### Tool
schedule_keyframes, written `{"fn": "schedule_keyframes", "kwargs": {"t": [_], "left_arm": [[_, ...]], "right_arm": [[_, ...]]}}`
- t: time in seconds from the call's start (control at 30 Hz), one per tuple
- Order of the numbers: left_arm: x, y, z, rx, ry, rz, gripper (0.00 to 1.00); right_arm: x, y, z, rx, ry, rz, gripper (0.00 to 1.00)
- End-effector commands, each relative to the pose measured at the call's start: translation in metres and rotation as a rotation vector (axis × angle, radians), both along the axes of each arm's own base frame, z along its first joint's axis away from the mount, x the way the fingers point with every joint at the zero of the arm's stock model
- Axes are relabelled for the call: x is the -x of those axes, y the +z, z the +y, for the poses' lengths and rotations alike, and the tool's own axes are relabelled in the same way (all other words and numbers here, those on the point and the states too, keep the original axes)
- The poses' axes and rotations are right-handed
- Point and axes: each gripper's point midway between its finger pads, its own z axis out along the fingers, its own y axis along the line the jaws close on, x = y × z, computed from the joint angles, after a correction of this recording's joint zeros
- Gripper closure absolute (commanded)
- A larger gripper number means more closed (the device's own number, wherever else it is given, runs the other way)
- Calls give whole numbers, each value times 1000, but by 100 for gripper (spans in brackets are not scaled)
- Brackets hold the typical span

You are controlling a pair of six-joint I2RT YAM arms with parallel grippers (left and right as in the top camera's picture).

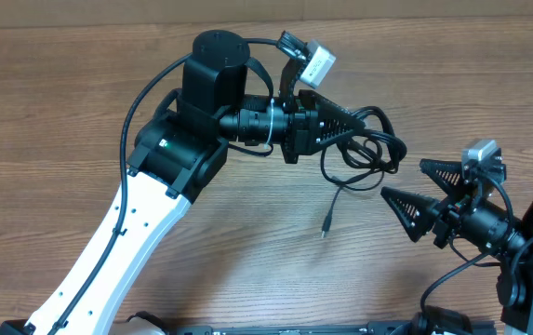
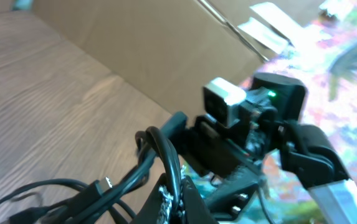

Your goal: Untangle cables

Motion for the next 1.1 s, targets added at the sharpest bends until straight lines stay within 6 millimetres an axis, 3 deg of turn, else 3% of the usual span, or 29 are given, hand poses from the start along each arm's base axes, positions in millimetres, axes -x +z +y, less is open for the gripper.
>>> {"fn": "schedule_keyframes", "kwargs": {"t": [0.0, 0.07, 0.27, 0.53, 0.7, 1.0, 1.07], "left_arm": [[20, 26, 6, 60, -86, -18, 96], [21, 27, 6, 63, -90, -6, 96], [24, 29, 3, 70, -99, 1, 96], [30, 44, -3, 114, -117, -14, 96], [37, 54, -8, 145, -140, -47, 96], [43, 53, -12, 143, -157, -43, 96], [42, 53, -12, 143, -155, -52, 96]], "right_arm": [[0, 10, 0, 21, 6, -48, 17], [0, 11, 0, 21, 9, -55, 22], [3, 19, 7, -1, 57, -87, 24], [2, 19, 6, 1, 56, -95, 47], [2, 19, 6, 1, 56, -94, 52], [1, 18, 6, 3, 52, -94, 89], [1, 18, 5, 5, 49, -93, 92]]}}
